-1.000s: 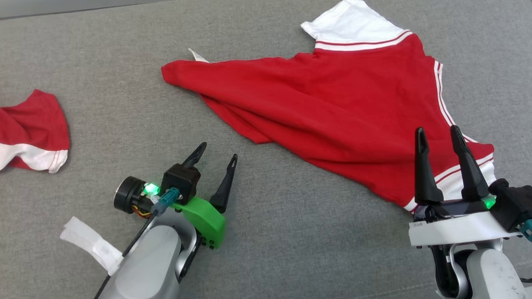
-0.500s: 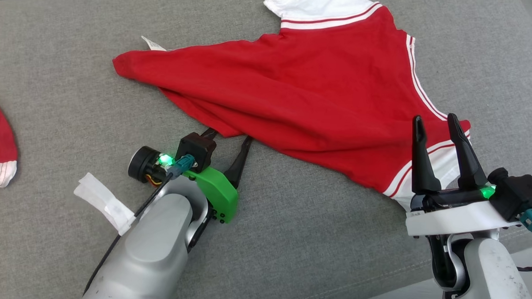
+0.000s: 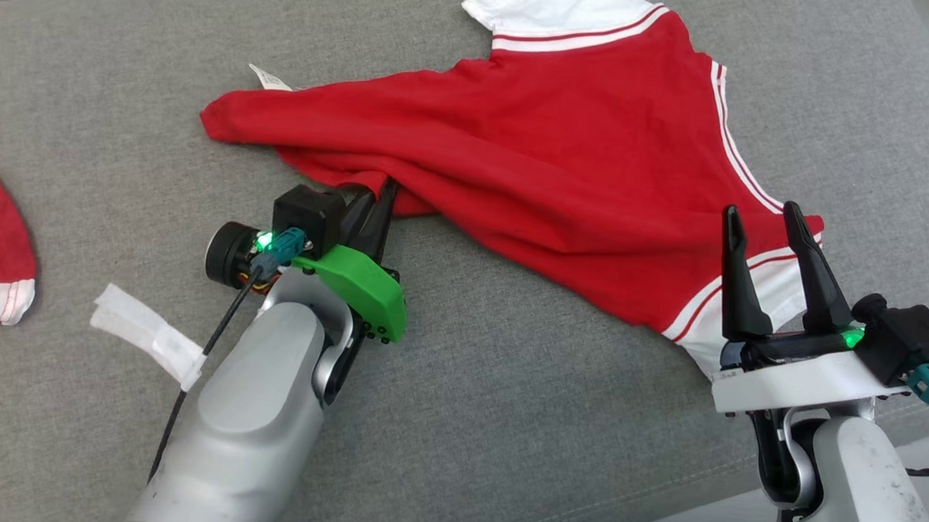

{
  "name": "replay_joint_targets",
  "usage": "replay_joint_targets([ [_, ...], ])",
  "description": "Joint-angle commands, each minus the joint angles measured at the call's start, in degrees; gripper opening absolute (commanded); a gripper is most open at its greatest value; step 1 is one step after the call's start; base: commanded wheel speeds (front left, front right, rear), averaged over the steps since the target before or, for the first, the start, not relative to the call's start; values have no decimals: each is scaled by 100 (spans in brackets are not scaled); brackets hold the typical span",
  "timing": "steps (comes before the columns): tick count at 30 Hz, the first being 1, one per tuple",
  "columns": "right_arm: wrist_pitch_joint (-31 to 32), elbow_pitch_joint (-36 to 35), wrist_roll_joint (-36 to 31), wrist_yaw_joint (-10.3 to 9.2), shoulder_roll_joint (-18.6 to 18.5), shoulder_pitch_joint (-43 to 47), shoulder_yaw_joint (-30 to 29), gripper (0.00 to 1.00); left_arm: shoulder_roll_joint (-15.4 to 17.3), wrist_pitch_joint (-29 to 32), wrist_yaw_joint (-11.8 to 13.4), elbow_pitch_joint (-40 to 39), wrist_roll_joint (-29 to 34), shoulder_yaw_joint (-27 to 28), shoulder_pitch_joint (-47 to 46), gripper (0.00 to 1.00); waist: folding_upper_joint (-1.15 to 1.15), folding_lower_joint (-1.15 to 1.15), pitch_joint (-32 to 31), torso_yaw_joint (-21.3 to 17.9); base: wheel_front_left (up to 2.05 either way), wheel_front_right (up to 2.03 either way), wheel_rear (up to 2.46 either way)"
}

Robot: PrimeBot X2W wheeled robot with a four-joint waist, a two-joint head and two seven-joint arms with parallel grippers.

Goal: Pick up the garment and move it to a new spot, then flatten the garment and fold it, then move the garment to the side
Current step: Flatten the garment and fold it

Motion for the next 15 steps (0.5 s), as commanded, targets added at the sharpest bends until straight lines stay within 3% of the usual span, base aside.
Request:
replay_joint_targets([
  [1,-15,34,-32,-6,-31,94,-46,100,31,2,30,-172,113,95,241,0,0,0,-141,109,0,0,0],
  [7,-15,85,-102,-6,-28,357,-328,100,220,1,75,-1741,685,540,1342,0,0,0,-585,493,0,0,0],
  [15,-15,43,-154,-6,-41,562,-541,100,690,159,249,-3271,1086,487,2364,0,0,0,-802,908,0,0,0],
])
